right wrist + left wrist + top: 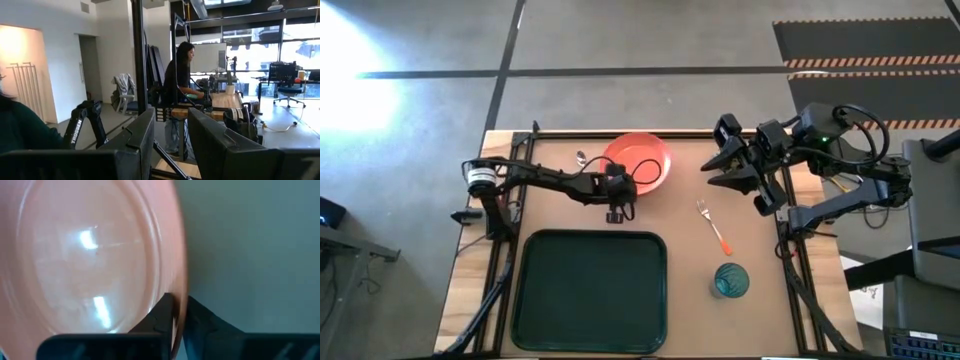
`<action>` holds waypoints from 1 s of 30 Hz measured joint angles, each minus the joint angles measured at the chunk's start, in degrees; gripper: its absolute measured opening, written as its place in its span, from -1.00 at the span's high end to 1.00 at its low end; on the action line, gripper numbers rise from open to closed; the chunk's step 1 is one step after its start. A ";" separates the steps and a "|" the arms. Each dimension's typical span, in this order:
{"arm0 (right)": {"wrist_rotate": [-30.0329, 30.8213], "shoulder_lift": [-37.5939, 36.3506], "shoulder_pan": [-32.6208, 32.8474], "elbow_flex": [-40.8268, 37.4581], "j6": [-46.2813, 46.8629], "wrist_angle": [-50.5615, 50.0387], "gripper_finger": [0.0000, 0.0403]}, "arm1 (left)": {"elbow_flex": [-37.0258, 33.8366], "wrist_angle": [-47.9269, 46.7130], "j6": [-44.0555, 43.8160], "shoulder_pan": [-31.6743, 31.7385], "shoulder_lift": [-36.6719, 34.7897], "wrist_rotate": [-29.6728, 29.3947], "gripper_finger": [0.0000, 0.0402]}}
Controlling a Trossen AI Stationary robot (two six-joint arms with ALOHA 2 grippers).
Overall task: Pick and place plate/cup/fork/spoon on tray
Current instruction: Put the light red plate on the dark tray
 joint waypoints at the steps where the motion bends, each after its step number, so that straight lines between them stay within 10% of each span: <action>1: 0.00 0.00 0.02 0.00 0.00 -0.01 0.47 | 0.61 -1.85 -1.00 -0.19 -0.65 0.23 0.99; 18: 0.00 -0.01 -0.01 0.00 -0.06 -1.14 0.47 | 6.93 -25.29 -25.24 -20.93 -22.79 -4.20 1.00; 30: 0.00 -0.02 -0.01 0.00 -0.20 -1.34 0.47 | 11.03 -34.22 -43.34 -37.79 -21.67 -6.97 1.00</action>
